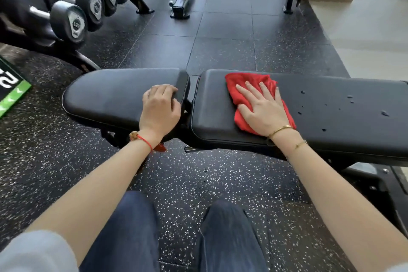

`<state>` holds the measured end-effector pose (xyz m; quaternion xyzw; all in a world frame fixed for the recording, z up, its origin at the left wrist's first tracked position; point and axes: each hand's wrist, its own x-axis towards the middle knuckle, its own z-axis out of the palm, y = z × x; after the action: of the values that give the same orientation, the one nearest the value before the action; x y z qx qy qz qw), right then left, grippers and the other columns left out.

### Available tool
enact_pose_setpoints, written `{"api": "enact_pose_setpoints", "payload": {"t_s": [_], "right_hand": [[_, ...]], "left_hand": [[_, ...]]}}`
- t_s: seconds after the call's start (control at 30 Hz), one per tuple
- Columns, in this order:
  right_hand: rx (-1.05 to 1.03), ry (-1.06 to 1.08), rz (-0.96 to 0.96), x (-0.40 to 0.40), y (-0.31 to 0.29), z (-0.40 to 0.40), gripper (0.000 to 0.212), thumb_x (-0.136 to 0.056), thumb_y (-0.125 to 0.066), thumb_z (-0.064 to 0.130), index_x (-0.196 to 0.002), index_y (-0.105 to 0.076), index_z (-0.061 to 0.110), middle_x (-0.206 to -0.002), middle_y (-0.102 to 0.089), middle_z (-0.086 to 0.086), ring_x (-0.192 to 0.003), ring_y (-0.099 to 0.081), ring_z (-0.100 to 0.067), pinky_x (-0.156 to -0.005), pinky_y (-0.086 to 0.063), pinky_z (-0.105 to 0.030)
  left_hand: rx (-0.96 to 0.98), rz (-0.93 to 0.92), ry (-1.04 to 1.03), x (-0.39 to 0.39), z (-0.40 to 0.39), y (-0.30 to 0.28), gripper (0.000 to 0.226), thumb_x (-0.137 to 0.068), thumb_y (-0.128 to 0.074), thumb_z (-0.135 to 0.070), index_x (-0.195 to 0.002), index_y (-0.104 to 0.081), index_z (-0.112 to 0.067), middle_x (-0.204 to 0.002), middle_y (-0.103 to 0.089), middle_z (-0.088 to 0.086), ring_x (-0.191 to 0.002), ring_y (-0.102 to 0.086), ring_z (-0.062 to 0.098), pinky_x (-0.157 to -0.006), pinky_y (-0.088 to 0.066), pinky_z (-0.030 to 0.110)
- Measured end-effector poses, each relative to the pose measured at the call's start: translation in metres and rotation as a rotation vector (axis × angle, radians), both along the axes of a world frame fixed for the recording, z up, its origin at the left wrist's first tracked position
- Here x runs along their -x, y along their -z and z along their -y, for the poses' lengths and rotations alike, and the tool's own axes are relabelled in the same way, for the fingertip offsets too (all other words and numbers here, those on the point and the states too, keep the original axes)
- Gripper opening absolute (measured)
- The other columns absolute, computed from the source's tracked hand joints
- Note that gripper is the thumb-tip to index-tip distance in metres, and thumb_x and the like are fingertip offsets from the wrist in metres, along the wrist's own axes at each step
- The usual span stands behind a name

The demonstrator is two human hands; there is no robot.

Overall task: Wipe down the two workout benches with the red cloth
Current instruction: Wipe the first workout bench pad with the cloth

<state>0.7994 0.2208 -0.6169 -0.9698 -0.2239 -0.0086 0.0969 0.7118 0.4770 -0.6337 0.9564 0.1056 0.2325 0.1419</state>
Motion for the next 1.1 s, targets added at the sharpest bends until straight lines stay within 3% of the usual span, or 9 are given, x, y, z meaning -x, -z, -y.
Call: {"api": "enact_pose_setpoints", "payload": {"t_s": [0.13, 0.27, 0.4, 0.57, 0.7, 0.9, 1.0, 1.1], "right_hand": [[0.025, 0.064, -0.024, -0.032, -0.004, -0.033, 0.056, -0.097, -0.029, 0.046, -0.152, -0.019, 0.04, -0.162, -0.012, 0.01, -0.15, -0.003, -0.026, -0.119, 0.008, -0.054], [0.01, -0.113, 0.0, -0.017, -0.003, -0.064, 0.056, -0.097, -0.03, 0.045, -0.151, -0.017, 0.042, -0.162, -0.013, 0.011, -0.151, -0.003, -0.025, -0.119, 0.009, -0.053], [-0.012, -0.204, 0.061, 0.012, 0.003, -0.033, 0.056, -0.096, -0.036, 0.045, -0.15, -0.021, 0.044, -0.161, -0.018, 0.012, -0.15, -0.008, -0.023, -0.12, 0.005, -0.049], [-0.004, -0.012, 0.028, -0.007, 0.004, 0.011, 0.056, -0.096, -0.037, 0.046, -0.15, -0.023, 0.043, -0.16, -0.018, 0.012, -0.15, -0.008, -0.022, -0.12, 0.006, -0.051], [0.044, 0.134, -0.009, -0.041, -0.001, -0.02, 0.057, -0.096, -0.03, 0.047, -0.152, -0.02, 0.04, -0.162, -0.013, 0.01, -0.15, -0.005, -0.027, -0.118, 0.007, -0.056], [0.034, -0.143, 0.03, -0.007, -0.003, -0.086, 0.058, -0.095, -0.03, 0.048, -0.151, -0.02, 0.041, -0.162, -0.015, 0.009, -0.15, -0.006, -0.027, -0.118, 0.007, -0.055], [0.01, -0.258, 0.06, 0.021, 0.001, -0.063, 0.059, -0.092, -0.029, 0.049, -0.15, -0.024, 0.042, -0.16, -0.02, 0.011, -0.15, -0.01, -0.024, -0.12, 0.003, -0.051], [-0.018, -0.202, 0.066, 0.025, 0.004, -0.019, 0.062, -0.087, -0.028, 0.05, -0.149, -0.027, 0.043, -0.159, -0.023, 0.013, -0.149, -0.014, -0.021, -0.121, 0.0, -0.048]], "left_hand": [[-0.015, 0.019, 0.015, -0.002, 0.0, 0.001, 0.029, -0.085, -0.05, -0.018, -0.111, -0.063, -0.015, -0.114, -0.064, 0.002, -0.113, -0.054, 0.024, -0.103, -0.037, 0.043], [-0.02, 0.031, 0.024, -0.004, -0.004, 0.004, 0.029, -0.085, -0.051, -0.017, -0.111, -0.063, -0.016, -0.114, -0.064, 0.001, -0.112, -0.054, 0.023, -0.103, -0.038, 0.043], [-0.029, 0.039, 0.02, -0.004, -0.003, 0.005, 0.028, -0.086, -0.052, -0.016, -0.112, -0.063, -0.016, -0.114, -0.065, 0.001, -0.113, -0.054, 0.023, -0.105, -0.037, 0.043], [-0.043, 0.028, -0.006, -0.003, -0.001, 0.008, 0.028, -0.087, -0.052, -0.018, -0.113, -0.063, -0.016, -0.116, -0.065, 0.0, -0.116, -0.053, 0.023, -0.105, -0.034, 0.042], [-0.048, 0.049, -0.016, -0.004, -0.001, 0.008, 0.027, -0.087, -0.051, -0.019, -0.111, -0.063, -0.016, -0.113, -0.065, -0.001, -0.113, -0.054, 0.023, -0.104, -0.037, 0.043], [-0.054, 0.044, -0.024, -0.005, -0.003, 0.007, 0.027, -0.087, -0.051, -0.019, -0.11, -0.064, -0.017, -0.114, -0.065, -0.001, -0.112, -0.055, 0.023, -0.105, -0.036, 0.044], [-0.051, 0.046, -0.022, -0.005, -0.003, 0.007, 0.026, -0.087, -0.051, -0.017, -0.109, -0.064, -0.017, -0.116, -0.066, -0.001, -0.113, -0.056, 0.023, -0.104, -0.036, 0.043], [-0.045, 0.043, -0.021, -0.003, -0.004, 0.009, 0.025, -0.088, -0.052, -0.016, -0.109, -0.065, -0.017, -0.119, -0.065, -0.002, -0.116, -0.055, 0.022, -0.106, -0.035, 0.042]]}}
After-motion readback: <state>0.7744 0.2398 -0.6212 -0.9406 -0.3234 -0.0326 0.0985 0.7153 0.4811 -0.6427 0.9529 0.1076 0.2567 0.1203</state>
